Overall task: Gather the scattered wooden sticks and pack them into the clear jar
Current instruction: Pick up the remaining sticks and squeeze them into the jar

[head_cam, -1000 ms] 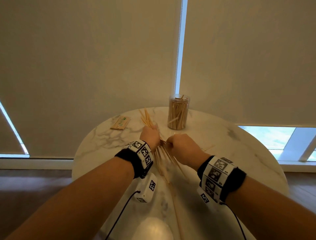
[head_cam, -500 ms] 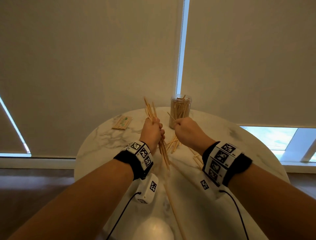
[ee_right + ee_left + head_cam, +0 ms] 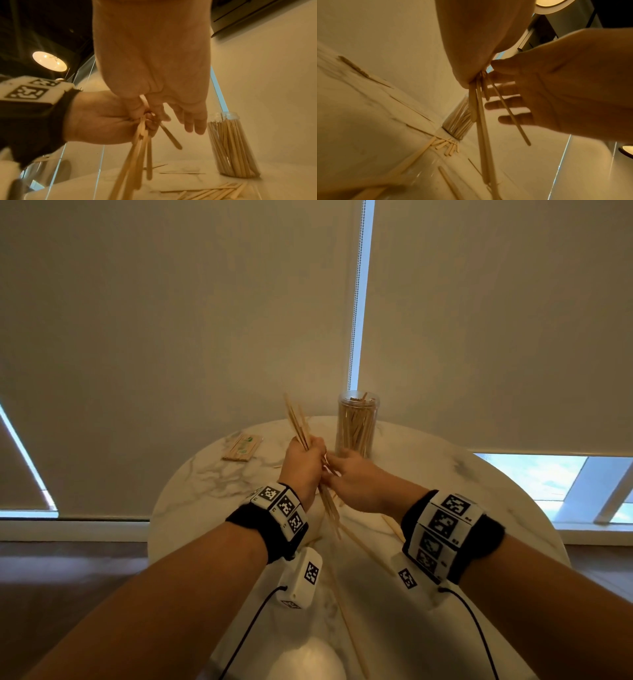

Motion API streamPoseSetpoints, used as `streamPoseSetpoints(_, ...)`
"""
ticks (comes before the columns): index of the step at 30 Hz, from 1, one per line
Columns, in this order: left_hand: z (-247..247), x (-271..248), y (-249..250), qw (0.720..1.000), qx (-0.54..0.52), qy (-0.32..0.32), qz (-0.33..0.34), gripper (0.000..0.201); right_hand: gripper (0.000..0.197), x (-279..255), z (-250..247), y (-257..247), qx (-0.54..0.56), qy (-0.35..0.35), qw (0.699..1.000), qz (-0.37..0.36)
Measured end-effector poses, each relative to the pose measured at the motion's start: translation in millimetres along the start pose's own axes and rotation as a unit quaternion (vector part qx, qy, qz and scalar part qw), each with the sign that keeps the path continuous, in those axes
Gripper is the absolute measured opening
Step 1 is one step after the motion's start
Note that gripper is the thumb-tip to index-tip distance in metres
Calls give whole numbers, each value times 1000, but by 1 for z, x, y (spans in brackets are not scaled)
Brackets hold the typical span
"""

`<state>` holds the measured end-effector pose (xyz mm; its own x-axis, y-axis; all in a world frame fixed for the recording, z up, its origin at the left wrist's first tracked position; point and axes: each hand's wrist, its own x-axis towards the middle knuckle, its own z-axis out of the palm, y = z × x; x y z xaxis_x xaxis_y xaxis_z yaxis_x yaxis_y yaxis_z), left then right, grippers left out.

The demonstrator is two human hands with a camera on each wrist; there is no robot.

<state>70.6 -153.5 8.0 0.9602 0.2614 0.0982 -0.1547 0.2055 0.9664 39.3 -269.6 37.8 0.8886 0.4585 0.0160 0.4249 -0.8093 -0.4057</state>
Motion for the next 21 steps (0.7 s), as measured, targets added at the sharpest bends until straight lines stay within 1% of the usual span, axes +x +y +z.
streamPoseSetpoints(1,-1,0,2,1000,-5,10,2,10,65,-7,1,-4,14,-19,1000,-4)
streamPoseSetpoints(3,-1,-1,8,999,-37,14,4,15,75,-18,6,-7,28,-54,998,22)
streamPoseSetpoints(4,-1,-2,10,998,-65,9,3,16,72,-20,10,-5,14,-67,997,36)
streamPoseSetpoints(5,0,-2,11,996,-90,7,3,16,61,-22,14,-4,5,-76,996,47)
streamPoseSetpoints(6,2,-3,13,994,-112,6,1,16,46,-22,18,-2,19,-77,995,60)
streamPoseSetpoints(8,5,-9,13,989,-149,-2,-8,15,22,-23,23,-4,46,-55,996,60)
streamPoseSetpoints(9,7,-12,13,988,-157,-7,-12,15,15,-24,23,-6,32,-34,998,43)
streamPoseSetpoints(10,9,-17,13,987,-158,-15,-20,14,12,-25,23,-8,15,-12,999,29)
streamPoseSetpoints(11,10,-20,13,987,-156,-24,-29,15,14,-25,23,-10,2,7,1000,16)
streamPoseSetpoints(13,10,-24,15,986,-162,-33,-38,17,24,-26,21,-16,7,10,1000,8)
streamPoseSetpoints(14,8,-24,18,986,-158,-31,-31,19,33,-27,18,-17,17,-5,1000,13)
streamPoseSetpoints(16,1,-23,27,992,-121,-26,-6,27,60,-31,7,-15,26,-48,997,46)
streamPoseSetpoints(17,-3,-24,30,996,-87,-30,8,32,66,-30,-1,-12,10,-49,997,59)
streamPoseSetpoints(18,-8,-25,33,998,-50,-38,19,35,63,-28,-10,-10,3,-21,998,60)
streamPoseSetpoints(19,-11,-28,34,998,-16,-52,28,37,56,-25,-21,-9,22,36,998,55)
streamPoseSetpoints(20,-13,-33,34,997,8,-75,33,38,49,-22,-33,-11,66,105,991,43)
streamPoseSetpoints(21,-12,-39,33,994,30,-101,36,36,46,-21,-45,-15,118,177,977,28)
